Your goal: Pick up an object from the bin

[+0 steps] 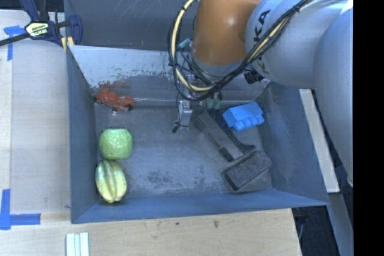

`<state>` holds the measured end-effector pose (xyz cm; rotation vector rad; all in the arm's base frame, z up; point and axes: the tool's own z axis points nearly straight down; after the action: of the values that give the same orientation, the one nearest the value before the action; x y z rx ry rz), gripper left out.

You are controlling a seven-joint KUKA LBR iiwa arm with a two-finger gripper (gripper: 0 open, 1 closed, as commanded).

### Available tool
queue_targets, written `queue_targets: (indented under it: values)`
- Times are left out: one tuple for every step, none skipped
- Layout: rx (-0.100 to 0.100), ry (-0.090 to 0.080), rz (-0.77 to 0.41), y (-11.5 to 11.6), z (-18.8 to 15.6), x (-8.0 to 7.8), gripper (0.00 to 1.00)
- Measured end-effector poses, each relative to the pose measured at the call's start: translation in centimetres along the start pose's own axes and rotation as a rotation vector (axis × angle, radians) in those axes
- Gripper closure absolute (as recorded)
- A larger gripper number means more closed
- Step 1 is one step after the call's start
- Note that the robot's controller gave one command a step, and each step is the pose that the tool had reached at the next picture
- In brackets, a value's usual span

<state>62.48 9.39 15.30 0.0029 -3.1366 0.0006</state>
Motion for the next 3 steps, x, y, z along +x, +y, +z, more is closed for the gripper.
queue_targets:
  values:
    - [-0.001,-0.008,0.002,0.0,-0.5,-0.2,0.0]
    - [0.002,-0.013,-0.109,2.8,1.9,0.4,0.0]
    - [-0.003,-0.014,-0.224,9.9,0.3,3.5,0.0]
